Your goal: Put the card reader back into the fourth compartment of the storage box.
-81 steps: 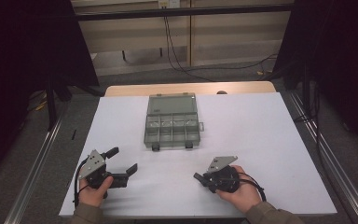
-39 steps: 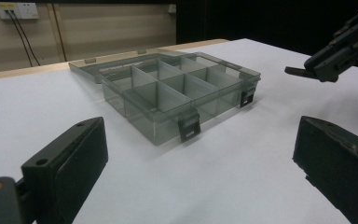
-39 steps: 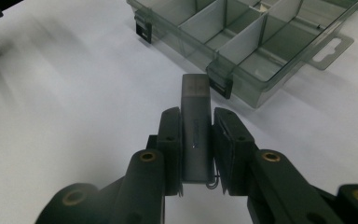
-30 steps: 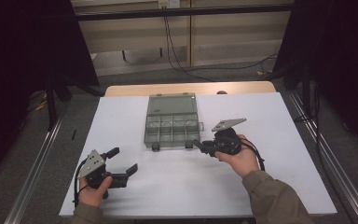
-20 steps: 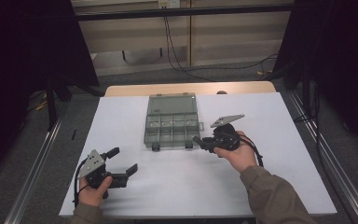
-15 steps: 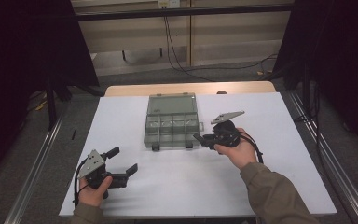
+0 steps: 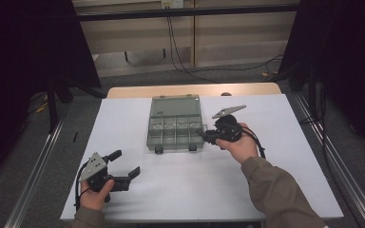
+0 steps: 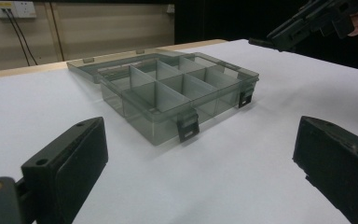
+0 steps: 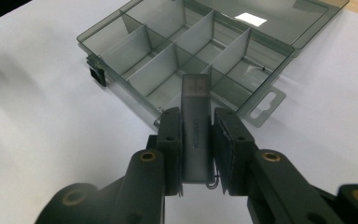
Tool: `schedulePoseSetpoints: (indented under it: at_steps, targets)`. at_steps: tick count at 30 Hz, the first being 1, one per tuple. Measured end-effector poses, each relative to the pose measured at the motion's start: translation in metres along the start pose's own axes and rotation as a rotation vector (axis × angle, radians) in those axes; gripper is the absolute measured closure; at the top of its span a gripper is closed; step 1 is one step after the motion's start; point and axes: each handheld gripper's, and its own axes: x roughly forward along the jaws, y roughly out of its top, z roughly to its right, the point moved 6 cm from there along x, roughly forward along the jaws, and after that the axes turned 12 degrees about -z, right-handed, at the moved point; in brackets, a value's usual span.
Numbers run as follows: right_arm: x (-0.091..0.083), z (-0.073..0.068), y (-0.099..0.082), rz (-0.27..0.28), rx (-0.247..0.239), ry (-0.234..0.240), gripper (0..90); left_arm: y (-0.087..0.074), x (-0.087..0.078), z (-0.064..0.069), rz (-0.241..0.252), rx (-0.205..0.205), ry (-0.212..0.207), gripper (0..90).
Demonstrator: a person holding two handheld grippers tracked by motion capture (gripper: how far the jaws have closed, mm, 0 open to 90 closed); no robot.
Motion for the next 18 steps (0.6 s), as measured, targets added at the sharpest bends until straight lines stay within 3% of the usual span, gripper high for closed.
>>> schedulePoseSetpoints:
  at_steps: [18]
  targets:
    - [0.008,0.015,0.015,-0.021,0.021,-0.041,73.5,0.000,0.000,0.000,0.001,-0.004,-0.001,3.2]
